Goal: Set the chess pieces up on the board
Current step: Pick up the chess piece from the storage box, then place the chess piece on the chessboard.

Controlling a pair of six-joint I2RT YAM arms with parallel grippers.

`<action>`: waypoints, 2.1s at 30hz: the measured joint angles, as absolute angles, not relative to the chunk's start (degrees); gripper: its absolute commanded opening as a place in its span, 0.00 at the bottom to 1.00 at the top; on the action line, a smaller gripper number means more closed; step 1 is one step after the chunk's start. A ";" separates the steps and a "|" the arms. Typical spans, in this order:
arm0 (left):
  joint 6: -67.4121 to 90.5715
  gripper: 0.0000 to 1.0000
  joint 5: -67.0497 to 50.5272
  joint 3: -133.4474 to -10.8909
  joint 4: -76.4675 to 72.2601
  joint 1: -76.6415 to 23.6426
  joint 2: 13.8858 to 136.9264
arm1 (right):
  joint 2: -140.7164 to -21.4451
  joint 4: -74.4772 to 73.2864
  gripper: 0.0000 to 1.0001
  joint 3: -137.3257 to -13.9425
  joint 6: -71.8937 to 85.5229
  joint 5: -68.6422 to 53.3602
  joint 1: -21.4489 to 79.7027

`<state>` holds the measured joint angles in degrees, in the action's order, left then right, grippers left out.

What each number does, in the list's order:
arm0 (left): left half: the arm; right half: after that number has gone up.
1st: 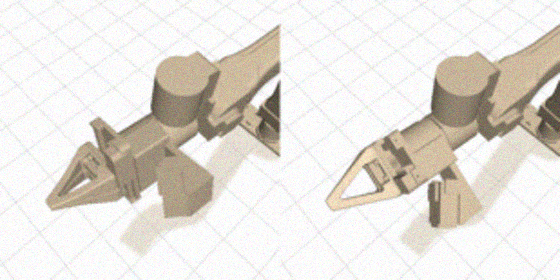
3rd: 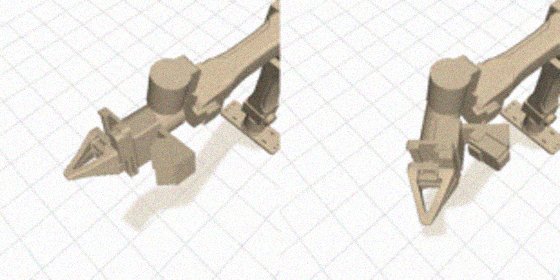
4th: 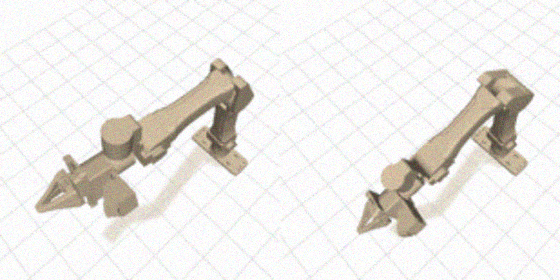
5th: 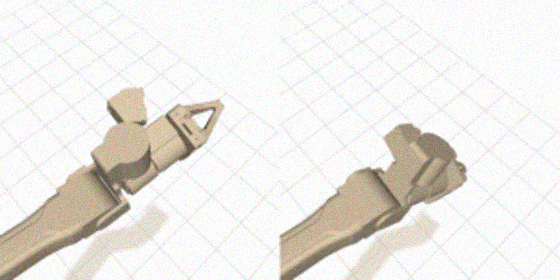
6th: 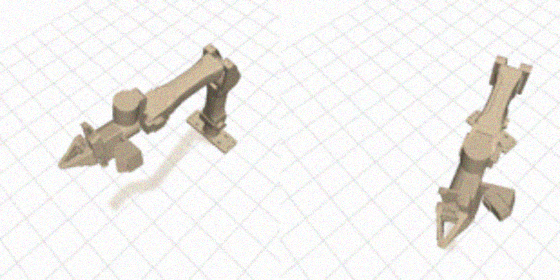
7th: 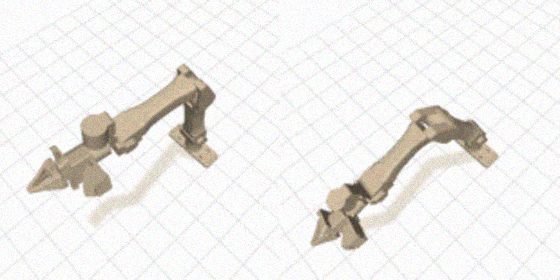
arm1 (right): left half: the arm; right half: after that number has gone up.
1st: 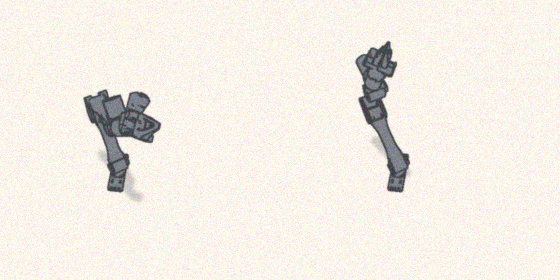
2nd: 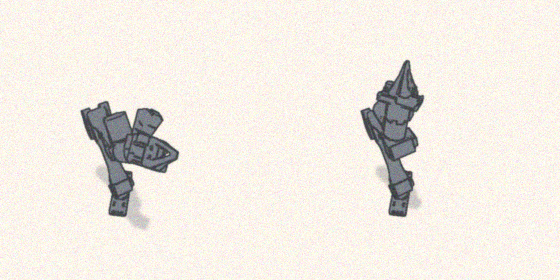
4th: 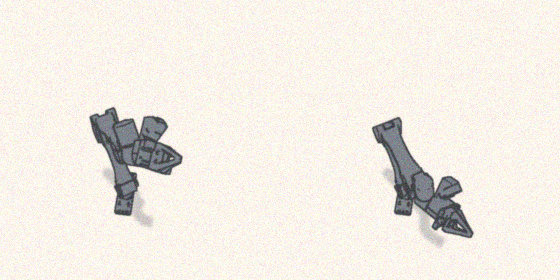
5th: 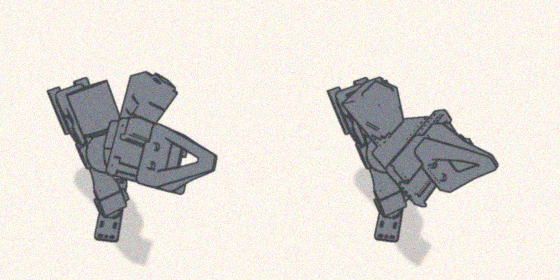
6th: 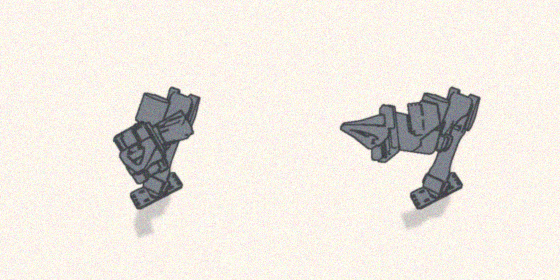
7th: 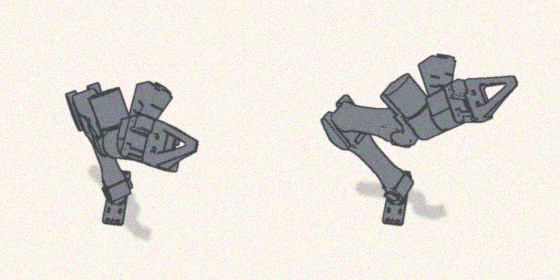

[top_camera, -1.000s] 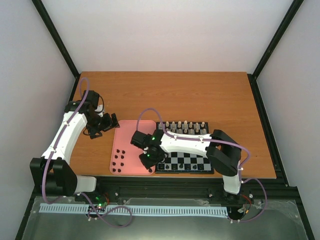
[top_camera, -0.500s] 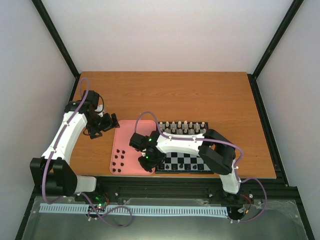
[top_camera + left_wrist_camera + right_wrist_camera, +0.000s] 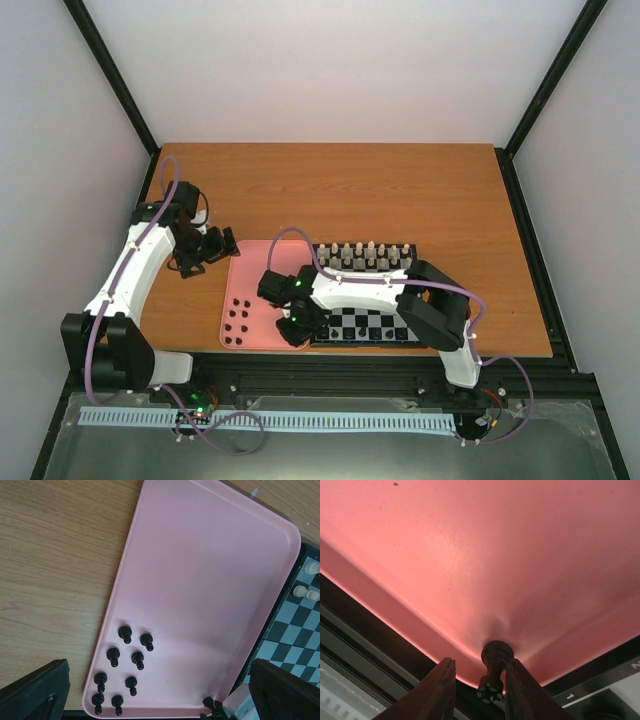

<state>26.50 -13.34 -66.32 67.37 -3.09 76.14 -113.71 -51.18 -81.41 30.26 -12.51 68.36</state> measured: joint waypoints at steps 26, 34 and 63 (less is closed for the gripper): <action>26.50 1.00 -13.34 -65.45 67.29 -3.09 76.14 | -112.60 -55.72 0.03 -88.79 31.09 -5.89 68.14; 26.50 1.00 -13.63 -65.45 67.26 -3.09 76.14 | -93.97 -55.46 0.03 -77.36 32.05 -2.98 54.89; 26.48 1.00 -15.11 -65.47 67.29 -3.09 75.90 | -66.35 -61.58 0.03 -41.32 35.31 -5.10 32.75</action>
<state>26.48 -15.11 -65.47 67.29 -3.09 75.90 -66.35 -61.58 -41.32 35.31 -5.10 32.75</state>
